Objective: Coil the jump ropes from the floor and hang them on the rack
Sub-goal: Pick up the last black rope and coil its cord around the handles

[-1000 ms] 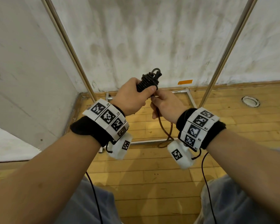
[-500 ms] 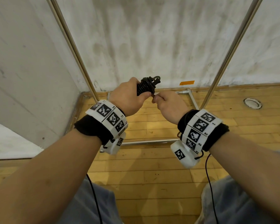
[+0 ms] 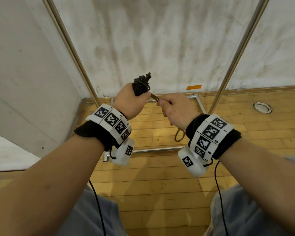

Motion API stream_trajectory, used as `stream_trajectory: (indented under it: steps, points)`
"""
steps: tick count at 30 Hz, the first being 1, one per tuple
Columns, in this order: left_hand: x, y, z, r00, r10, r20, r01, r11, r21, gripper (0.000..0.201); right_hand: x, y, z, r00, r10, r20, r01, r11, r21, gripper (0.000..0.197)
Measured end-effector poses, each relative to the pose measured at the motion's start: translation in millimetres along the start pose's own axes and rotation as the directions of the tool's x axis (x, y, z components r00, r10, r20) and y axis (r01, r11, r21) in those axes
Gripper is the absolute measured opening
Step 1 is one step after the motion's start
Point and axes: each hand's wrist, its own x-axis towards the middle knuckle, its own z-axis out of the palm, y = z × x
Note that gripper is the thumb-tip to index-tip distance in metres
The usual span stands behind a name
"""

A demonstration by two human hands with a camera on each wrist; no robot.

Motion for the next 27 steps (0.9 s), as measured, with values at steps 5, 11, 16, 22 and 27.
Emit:
stream_trajectory:
  steps: [5, 11, 16, 22, 27]
  points:
    - [0.3, 2.9, 5.0, 0.950, -0.180, 0.255, 0.232, 0.954, -0.189, 0.035, 5.6, 3.2, -3.5, 0.999, -0.001, -0.047, -0.001, 0.999, -0.053, 0.030]
    - [-2.2, -0.3, -0.3, 0.957, -0.043, 0.286, 0.097, 0.979, -0.178, 0.029, 6.0, 3.9, -6.1, 0.999, -0.017, -0.040, 0.016, 1.000, -0.020, 0.038]
    - [-0.9, -0.1, -1.9, 0.979, -0.026, 0.201, 0.063, 0.981, -0.184, 0.021, 5.0, -2.8, -8.0, 0.999, -0.030, -0.025, 0.032, 0.997, 0.065, 0.041]
    - [-3.6, 5.4, -3.9, 0.981, -0.032, 0.190, 0.077, 0.969, -0.236, 0.017, 6.1, -3.4, -11.8, 0.998, -0.044, -0.036, 0.045, 0.999, 0.018, 0.021]
    - [-7.7, 7.4, -0.1, 0.976, -0.004, 0.218, 0.081, 0.934, -0.347, 0.019, 9.0, -2.2, -19.0, 0.999, -0.027, -0.040, 0.020, 0.988, -0.152, 0.033]
